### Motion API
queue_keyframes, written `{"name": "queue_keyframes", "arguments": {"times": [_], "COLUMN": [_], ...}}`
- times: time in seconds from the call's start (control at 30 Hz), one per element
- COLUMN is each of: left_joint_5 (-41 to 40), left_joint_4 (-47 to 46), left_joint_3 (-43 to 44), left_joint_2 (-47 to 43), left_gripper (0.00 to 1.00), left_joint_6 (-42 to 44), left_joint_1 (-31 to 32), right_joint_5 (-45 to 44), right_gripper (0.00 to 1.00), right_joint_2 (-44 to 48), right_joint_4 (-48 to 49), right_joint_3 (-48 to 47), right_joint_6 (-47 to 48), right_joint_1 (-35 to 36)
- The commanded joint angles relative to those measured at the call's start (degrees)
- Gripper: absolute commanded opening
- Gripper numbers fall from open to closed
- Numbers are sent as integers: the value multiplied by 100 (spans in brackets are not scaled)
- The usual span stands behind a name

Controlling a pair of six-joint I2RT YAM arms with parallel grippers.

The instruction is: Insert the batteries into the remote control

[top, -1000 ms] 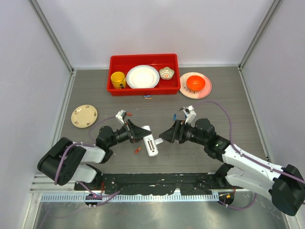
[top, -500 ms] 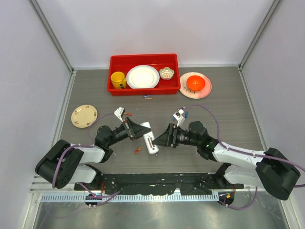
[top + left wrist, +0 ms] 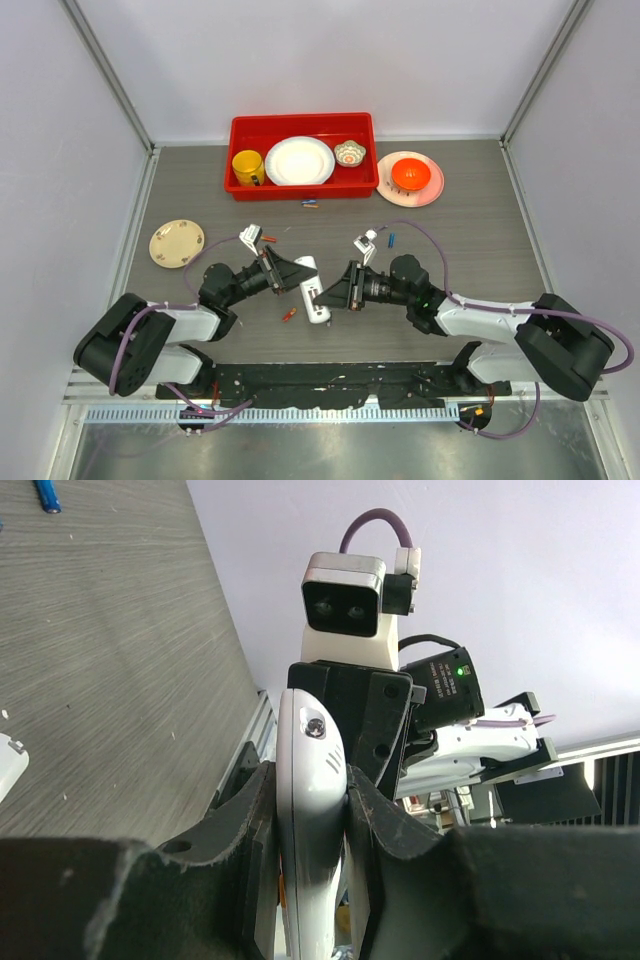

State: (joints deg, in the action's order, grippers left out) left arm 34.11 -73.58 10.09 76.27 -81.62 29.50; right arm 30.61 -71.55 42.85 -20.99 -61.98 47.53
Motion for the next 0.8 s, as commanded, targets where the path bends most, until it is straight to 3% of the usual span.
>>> {"name": "queue_keyframes", "arguments": {"times": [0.0, 0.1, 0.37, 0.77], "left_joint_5": [43, 341, 711, 869], "left_joint_4": [-974, -781, -702, -149], "left_joint_3": [204, 301, 362, 520], "left_joint_2": [-156, -121, -130, -103], "left_gripper": [16, 36, 46, 42], "left_joint_6": [50, 50, -160, 199], "left_joint_1": [-23, -32, -14, 443], "right_joint_5": [147, 129, 349, 384], "right_gripper": [9, 1, 1, 1], "right_joint_2": [44, 115, 422, 607], "right_joint_4": [216, -4, -741, -1358], "right_joint_3": [-150, -229, -440, -511], "right_joint_6": [63, 212, 791, 1135], "right_joint_1": [72, 81, 2, -95]}}
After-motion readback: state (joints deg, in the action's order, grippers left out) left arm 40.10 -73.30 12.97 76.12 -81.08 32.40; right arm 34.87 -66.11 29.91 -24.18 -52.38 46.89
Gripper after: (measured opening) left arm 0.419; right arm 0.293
